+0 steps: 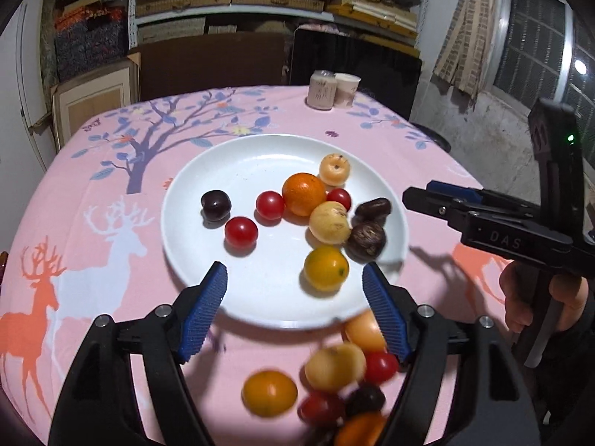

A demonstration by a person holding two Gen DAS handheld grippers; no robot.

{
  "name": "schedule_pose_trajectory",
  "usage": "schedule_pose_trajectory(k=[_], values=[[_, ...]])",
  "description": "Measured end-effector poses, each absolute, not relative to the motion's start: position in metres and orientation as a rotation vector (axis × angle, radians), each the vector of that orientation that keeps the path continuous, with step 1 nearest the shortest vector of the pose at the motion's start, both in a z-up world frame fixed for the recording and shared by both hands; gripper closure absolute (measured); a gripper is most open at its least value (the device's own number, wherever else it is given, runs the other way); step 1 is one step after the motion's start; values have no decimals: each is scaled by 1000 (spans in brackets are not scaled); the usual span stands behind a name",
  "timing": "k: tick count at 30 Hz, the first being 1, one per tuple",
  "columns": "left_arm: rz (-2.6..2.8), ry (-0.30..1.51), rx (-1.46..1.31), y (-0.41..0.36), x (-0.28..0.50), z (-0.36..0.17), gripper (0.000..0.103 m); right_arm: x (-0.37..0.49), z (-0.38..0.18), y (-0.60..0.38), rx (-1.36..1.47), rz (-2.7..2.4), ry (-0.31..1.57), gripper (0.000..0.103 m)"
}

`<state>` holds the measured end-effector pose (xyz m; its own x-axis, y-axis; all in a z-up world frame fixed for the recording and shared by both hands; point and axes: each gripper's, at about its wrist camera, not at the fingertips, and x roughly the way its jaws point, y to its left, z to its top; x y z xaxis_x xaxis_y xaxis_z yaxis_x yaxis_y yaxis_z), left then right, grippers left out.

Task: Organize fruits
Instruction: 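Carry both fruits onto the white plate and open both grippers, then grasp a mandarin orange with the left gripper while the right gripper grasps a dark plum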

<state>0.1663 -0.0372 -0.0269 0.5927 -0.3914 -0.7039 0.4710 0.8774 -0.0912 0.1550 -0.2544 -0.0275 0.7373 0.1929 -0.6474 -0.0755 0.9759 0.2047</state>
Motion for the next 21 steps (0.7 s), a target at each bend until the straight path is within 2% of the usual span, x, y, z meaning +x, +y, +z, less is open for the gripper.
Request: schedule_pose_trajectory(k=[3, 8, 14, 16, 17, 18, 21], values=[[-516, 740, 158, -28, 122, -22, 25, 114, -33, -259, 219, 167, 718, 45], [-552, 712, 217, -26, 57, -33, 25, 64, -53, -263, 306, 169, 708, 45], [-493, 681, 325, -45, 31, -61, 26, 47, -71, -259, 315, 156, 713, 45], [-465, 695, 349, -50, 34, -71, 37, 47, -72, -265, 345, 164, 709, 45], [-466, 712, 350, -51, 36, -75, 53, 48, -74, -268, 362, 165, 715, 45], [-479, 726, 340, -52, 38, -77, 58, 49, -76, -271, 380, 162, 720, 45], [-468, 704, 319, -49, 37, -76, 59, 49, -78, -274, 401, 162, 720, 45]])
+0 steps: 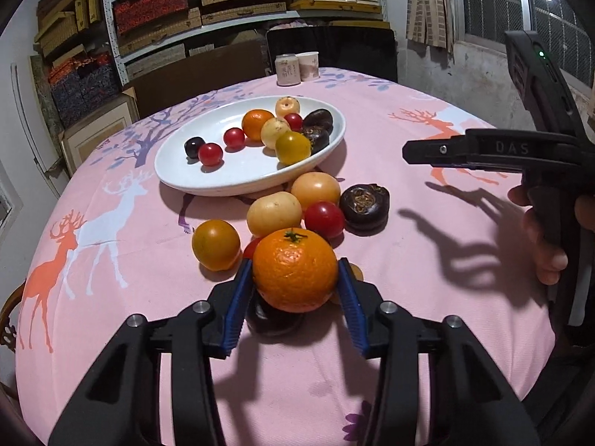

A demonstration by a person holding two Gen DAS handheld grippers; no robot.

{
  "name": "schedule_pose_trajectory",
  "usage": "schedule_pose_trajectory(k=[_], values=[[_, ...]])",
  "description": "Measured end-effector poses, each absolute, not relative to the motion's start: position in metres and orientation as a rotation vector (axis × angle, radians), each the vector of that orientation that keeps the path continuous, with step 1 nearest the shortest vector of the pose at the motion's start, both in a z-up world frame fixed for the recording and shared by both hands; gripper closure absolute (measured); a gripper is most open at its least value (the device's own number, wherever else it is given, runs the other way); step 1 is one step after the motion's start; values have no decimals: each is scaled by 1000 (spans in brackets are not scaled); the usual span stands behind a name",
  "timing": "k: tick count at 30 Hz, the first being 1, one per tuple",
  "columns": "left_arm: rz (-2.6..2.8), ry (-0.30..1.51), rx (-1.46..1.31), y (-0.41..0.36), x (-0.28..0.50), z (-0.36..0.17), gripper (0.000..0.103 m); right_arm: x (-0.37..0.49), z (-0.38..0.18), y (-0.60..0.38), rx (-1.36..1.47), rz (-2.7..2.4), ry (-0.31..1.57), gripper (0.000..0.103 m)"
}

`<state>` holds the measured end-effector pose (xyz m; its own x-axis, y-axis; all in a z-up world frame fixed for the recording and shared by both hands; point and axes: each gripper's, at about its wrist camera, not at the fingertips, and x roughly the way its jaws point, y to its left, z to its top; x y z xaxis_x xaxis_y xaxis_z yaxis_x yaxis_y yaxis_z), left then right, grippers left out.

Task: Organize fruits
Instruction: 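Grasp a mandarin orange with the left gripper while the right gripper grasps a dark plum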

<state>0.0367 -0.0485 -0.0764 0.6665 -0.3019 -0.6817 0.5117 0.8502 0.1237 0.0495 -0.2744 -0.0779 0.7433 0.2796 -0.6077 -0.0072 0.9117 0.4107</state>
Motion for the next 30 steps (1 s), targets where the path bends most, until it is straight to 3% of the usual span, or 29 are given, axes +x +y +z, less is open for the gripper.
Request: schedule_pose_trajectory(k=[7, 16, 24, 27, 30], values=[[-460, 688, 81, -9, 47, -69, 59, 57, -82, -248, 250, 223, 814, 45], [-439, 700, 50, -5, 52, -69, 59, 65, -84, -191, -22, 211, 878, 47], [-439, 689, 41, -3, 52, -68, 59, 79, -90, -181, -39, 157, 934, 47], [-439, 689, 41, -3, 51, -68, 59, 81, -90, -180, -43, 157, 933, 55], [-440, 691, 40, -4, 51, -68, 59, 80, -89, -183, -24, 155, 926, 55]])
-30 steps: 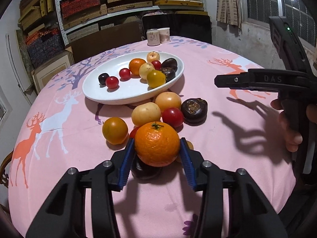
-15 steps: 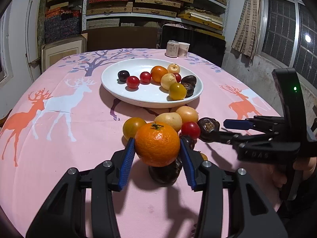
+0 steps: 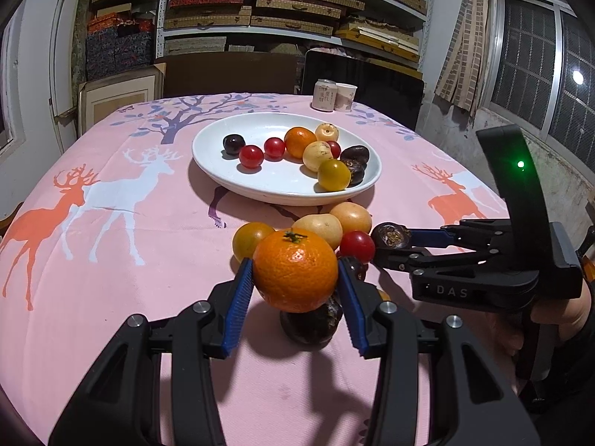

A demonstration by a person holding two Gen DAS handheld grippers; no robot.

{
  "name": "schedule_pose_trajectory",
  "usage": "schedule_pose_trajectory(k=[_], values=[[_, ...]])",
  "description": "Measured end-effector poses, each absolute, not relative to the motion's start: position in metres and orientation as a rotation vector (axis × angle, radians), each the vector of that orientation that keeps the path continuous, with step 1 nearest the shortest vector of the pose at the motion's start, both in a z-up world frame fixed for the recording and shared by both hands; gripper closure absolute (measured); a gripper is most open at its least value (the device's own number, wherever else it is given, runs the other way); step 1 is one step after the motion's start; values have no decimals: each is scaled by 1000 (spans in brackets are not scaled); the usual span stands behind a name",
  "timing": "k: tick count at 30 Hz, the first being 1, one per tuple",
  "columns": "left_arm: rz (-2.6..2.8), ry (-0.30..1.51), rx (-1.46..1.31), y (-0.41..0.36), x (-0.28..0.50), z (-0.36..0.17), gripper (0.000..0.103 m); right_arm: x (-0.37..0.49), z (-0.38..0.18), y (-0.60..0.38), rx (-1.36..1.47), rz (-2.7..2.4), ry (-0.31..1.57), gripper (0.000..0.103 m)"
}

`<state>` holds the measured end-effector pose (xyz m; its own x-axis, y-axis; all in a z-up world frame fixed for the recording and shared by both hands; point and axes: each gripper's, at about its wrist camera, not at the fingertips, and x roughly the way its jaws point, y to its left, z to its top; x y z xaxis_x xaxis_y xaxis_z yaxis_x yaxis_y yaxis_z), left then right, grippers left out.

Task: Organize fruits
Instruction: 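Grasp a mandarin orange with the left gripper while the right gripper grasps a dark plum, then carry the orange and plum onto the white plate and open both grippers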

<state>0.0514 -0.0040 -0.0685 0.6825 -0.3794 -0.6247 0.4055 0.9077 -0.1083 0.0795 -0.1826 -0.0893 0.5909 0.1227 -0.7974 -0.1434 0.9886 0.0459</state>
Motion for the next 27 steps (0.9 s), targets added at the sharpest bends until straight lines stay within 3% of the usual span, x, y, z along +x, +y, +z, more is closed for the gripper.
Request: schedule_pose_trajectory(k=[16, 22, 27], values=[[-456, 704, 46, -4, 62, -51, 59, 57, -56, -204, 65, 165, 809, 56], [-473, 704, 62, -14, 109, -14, 59, 89, -8, -208, 51, 203, 749, 56], [-473, 755, 91, -32, 164, -14, 59, 143, 20, -215, 92, 224, 732, 56]])
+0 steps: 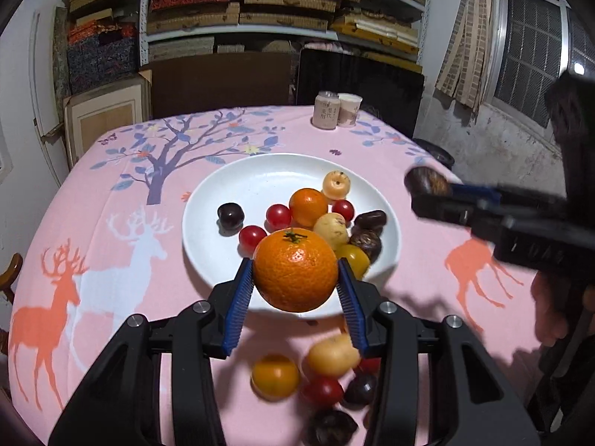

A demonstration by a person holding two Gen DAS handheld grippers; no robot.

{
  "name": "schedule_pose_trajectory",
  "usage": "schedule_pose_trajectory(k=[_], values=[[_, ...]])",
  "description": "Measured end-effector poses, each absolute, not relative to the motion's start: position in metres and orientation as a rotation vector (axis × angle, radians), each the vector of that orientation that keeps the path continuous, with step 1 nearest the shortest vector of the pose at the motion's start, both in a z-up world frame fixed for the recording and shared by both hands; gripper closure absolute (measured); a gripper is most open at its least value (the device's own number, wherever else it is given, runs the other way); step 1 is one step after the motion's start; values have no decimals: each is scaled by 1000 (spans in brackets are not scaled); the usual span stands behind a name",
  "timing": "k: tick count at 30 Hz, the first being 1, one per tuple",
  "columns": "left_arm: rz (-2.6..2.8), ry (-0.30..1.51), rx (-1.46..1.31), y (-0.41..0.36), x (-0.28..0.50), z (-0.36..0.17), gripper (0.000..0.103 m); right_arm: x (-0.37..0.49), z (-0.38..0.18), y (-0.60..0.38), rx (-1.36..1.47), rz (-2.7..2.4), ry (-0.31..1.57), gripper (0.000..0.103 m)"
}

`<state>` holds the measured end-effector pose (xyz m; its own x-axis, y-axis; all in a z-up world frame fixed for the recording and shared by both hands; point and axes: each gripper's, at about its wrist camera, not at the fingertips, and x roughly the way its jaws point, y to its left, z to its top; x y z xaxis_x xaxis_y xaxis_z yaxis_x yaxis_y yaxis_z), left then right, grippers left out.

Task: Organize fruits
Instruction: 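Carry the orange and plum onto the white plate and open both grippers, then grasp a dark plum with the left gripper while the right gripper grasps a small brownish-yellow fruit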

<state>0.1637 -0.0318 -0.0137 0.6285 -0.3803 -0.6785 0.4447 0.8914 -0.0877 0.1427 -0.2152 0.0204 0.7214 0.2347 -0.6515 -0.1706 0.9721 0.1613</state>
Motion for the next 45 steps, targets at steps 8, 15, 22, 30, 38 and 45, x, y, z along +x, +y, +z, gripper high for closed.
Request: schedule_pose_trajectory(k=[8, 15, 22, 30, 38, 45], values=[[-518, 858, 99, -62, 216, -47, 59, 251, 9, -211, 145, 210, 820, 56], [-509, 905, 124, -72, 238, -68, 58, 308, -37, -198, 124, 183, 914, 54], [-465, 833, 130, -67, 234, -58, 22, 308, -40, -199, 131, 159, 901, 42], [-465, 795, 139, -54, 200, -40, 21, 251, -13, -208, 134, 167, 834, 42], [-505, 779, 154, -39, 132, -35, 21, 158, -3, -211, 157, 216, 810, 38], [-503, 781, 221, -20, 66, -55, 15, 78, -28, -211, 162, 254, 824, 36]])
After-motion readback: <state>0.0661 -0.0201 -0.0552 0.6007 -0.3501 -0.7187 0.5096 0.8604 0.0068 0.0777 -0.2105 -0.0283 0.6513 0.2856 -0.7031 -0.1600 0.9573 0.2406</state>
